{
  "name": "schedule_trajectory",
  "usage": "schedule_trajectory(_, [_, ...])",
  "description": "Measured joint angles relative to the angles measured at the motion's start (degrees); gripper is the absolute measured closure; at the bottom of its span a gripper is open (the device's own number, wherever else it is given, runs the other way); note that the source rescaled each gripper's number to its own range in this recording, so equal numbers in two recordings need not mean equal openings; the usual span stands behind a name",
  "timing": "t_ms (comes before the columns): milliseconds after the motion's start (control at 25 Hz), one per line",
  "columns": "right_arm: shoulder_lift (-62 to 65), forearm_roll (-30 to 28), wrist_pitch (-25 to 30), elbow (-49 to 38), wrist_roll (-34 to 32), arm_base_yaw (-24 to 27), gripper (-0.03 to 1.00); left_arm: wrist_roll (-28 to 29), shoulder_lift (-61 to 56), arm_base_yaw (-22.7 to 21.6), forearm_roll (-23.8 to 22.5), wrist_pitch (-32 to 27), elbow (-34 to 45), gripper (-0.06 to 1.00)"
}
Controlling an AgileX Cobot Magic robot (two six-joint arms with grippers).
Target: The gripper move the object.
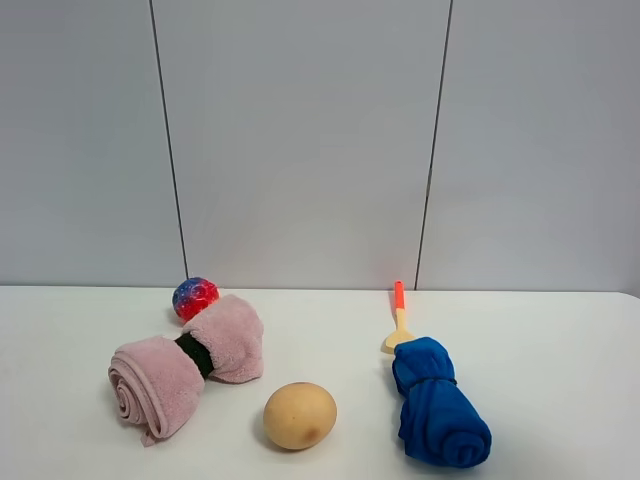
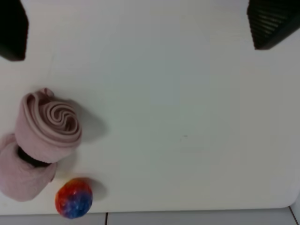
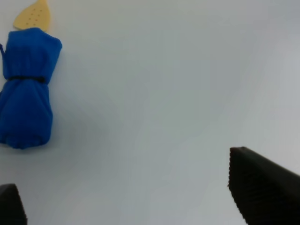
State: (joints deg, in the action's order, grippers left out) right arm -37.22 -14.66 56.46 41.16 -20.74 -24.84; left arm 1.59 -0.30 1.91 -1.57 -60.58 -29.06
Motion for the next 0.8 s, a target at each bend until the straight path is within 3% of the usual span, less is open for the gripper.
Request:
schedule_trajectory(320, [14.8, 3.4, -3.3, -12.3, -0.1, 5.3, -0.03, 0.0, 0.0, 0.0, 0.0, 0.0, 0.0, -0.06])
schedule_trajectory(480, [18.9, 3.9, -9.6, -15.1, -0.1, 5.4, -0.03, 0.0, 0.0, 0.0, 0.0, 0.0, 0.0, -0.06])
schedule_trajectory(680, [21.6, 4.0, -22.0, -21.6, -0.1, 5.4, -0.03, 0.0, 0.0, 0.0, 0.0, 0.0, 0.0, -0.06])
schedule_trajectory(800, [21.7, 5.6, -24.7, -23.1, -0.9, 5.4, 0.01, 0.0, 0.0, 0.0, 0.0, 0.0, 0.0, -0.06])
